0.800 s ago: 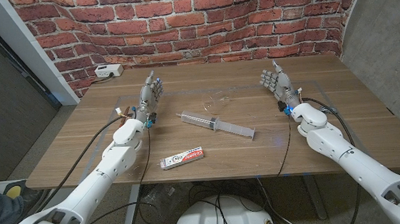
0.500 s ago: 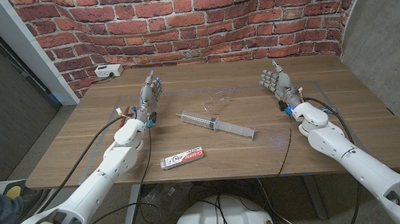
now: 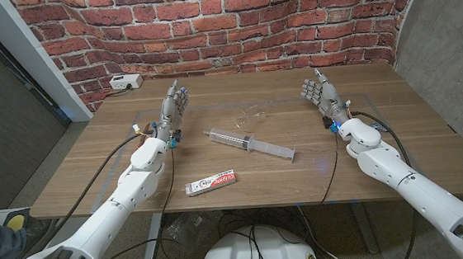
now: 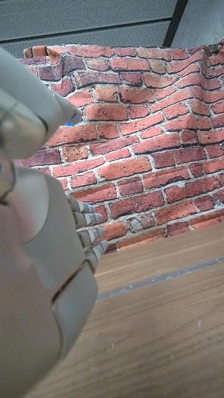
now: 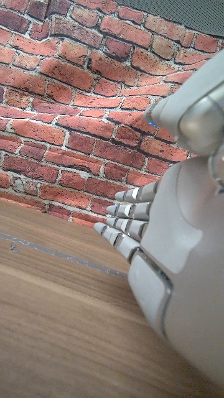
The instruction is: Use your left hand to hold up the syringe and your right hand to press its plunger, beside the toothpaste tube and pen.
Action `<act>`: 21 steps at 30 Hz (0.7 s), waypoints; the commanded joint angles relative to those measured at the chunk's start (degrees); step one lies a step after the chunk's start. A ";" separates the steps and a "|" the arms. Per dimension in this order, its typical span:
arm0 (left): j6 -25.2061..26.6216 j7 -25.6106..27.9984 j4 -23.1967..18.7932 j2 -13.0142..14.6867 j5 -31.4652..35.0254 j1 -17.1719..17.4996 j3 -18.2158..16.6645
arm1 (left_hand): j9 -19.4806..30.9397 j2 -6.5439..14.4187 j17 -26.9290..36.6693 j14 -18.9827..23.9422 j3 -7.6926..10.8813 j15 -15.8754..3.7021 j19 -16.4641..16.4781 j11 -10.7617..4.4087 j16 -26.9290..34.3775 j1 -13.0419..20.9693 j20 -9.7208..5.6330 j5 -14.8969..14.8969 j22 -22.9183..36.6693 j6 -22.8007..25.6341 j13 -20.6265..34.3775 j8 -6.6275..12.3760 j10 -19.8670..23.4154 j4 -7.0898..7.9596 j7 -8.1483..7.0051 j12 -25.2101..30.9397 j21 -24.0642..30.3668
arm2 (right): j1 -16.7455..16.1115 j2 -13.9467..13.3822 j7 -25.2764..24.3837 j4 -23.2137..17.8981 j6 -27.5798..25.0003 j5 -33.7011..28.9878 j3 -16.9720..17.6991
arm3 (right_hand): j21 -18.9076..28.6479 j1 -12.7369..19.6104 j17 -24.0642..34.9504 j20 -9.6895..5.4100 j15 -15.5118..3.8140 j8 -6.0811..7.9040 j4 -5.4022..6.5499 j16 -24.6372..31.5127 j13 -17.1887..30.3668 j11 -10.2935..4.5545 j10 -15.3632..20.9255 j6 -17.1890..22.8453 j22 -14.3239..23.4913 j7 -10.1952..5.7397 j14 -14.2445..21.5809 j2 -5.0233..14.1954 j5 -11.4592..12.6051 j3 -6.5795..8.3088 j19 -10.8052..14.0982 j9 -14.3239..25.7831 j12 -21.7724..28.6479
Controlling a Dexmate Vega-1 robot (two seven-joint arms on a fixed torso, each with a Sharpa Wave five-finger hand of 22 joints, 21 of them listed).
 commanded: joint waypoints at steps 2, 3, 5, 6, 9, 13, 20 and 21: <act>-4.68 -0.90 -0.87 1.10 4.17 0.80 0.95 | 0.28 0.26 0.13 2.54 -0.08 0.07 2.76 0.17 0.67 1.65 -0.33 0.80 0.11 2.35 0.25 0.66 2.68 -1.00 -0.12 0.81 0.86 | -2.69 -0.82 -2.50 -4.54 2.00 -2.04 0.52 | -0.07 0.74 0.09 -0.13 0.40 0.38 -0.31 0.39 0.21 0.25 0.62 0.89 0.12 0.04 0.11 0.12 0.00 0.27 0.53 0.15 0.36; -5.11 -0.55 -1.18 1.20 4.80 1.05 1.03 | 0.28 0.27 0.13 2.75 -0.09 0.01 2.90 0.20 0.72 1.72 -0.35 0.81 0.10 2.50 0.25 0.69 2.83 -1.04 -0.18 0.84 0.89 | -2.80 -0.86 -2.31 -4.57 2.74 -2.40 0.49 | -0.06 0.77 0.09 -0.09 0.33 0.43 -0.34 0.39 0.21 0.20 0.67 1.05 0.12 -0.01 0.16 0.14 -0.02 0.27 0.63 0.15 0.37; -5.82 0.50 -2.09 1.51 6.15 1.80 1.06 | 0.29 0.32 0.13 3.26 -0.13 -0.08 3.44 -0.02 0.76 2.02 -0.39 0.86 0.07 3.21 0.25 0.84 3.49 -1.19 -0.19 0.97 0.97 | -3.09 -0.90 -2.61 -5.14 3.00 -2.49 0.69 | -0.07 0.80 0.09 -0.14 0.31 0.47 -0.37 0.40 0.22 0.19 0.68 1.17 0.13 -0.13 0.24 0.17 -0.03 0.28 0.70 0.15 0.36; -6.04 1.23 -2.72 1.66 6.77 2.31 0.99 | 0.29 0.34 0.13 3.40 -0.14 -0.06 3.57 -0.08 0.77 2.11 -0.39 0.88 0.06 3.28 0.25 0.83 3.64 -1.24 -0.21 1.00 0.99 | -3.07 -1.07 -2.57 -5.13 3.30 -2.93 0.65 | -0.08 0.82 0.09 -0.12 0.35 0.48 -0.38 0.39 0.22 0.19 0.71 1.22 0.13 -0.17 0.23 0.18 -0.04 0.28 0.72 0.15 0.37; -8.51 2.83 -4.13 1.20 7.59 4.27 0.50 | 0.30 0.46 0.13 4.67 -0.19 -0.17 5.00 -0.01 0.92 2.75 -0.25 0.96 0.01 4.39 0.25 0.99 4.99 -1.56 -0.23 1.25 1.28 | -3.23 -1.42 -2.77 -5.28 3.07 -2.79 1.07 | -0.23 0.95 0.10 -0.16 0.29 1.20 -0.53 0.38 0.23 0.16 0.75 3.26 0.13 -0.39 0.43 0.30 -0.11 0.27 0.81 0.20 0.34; -11.31 0.16 -3.36 0.71 6.56 4.43 0.72 | 0.31 0.63 0.13 8.56 -0.40 -0.76 9.10 -0.62 1.44 4.23 0.20 1.15 -0.05 7.64 0.25 1.43 7.85 -2.33 0.02 1.55 2.11 | -3.87 -2.01 -3.68 -6.36 2.19 -2.89 1.46 | -0.33 1.03 0.11 -0.22 0.23 1.92 -0.67 0.39 0.25 0.13 1.21 5.54 0.15 -0.68 0.74 0.42 -0.20 0.22 1.15 0.33 0.46; -12.98 1.79 -6.17 2.07 8.91 7.70 0.03 | 0.32 0.77 0.12 10.05 -0.45 -0.99 11.15 -0.50 1.44 5.11 0.55 1.23 -0.07 8.82 0.25 1.43 9.24 -2.76 -0.14 1.61 2.45 | -5.51 -3.21 -4.84 -8.73 1.18 -3.03 2.17 | -0.48 1.17 0.12 -0.22 0.18 0.87 -0.86 0.33 0.26 0.08 1.25 3.46 0.16 -0.82 0.90 0.50 -0.26 0.18 1.35 0.37 0.39; -13.14 2.31 -6.63 2.30 9.40 8.20 -0.20 | 0.32 0.78 0.12 10.10 -0.44 -1.00 11.20 -0.59 1.43 5.17 0.53 1.23 -0.07 8.89 0.25 1.43 9.40 -2.79 -0.19 1.65 2.44 | -5.74 -3.24 -5.03 -8.97 1.21 -3.02 2.27 | -0.49 1.18 0.12 -0.24 0.19 0.84 -0.87 0.34 0.27 0.07 1.24 3.38 0.16 -0.82 0.92 0.51 -0.26 0.18 1.37 0.38 0.39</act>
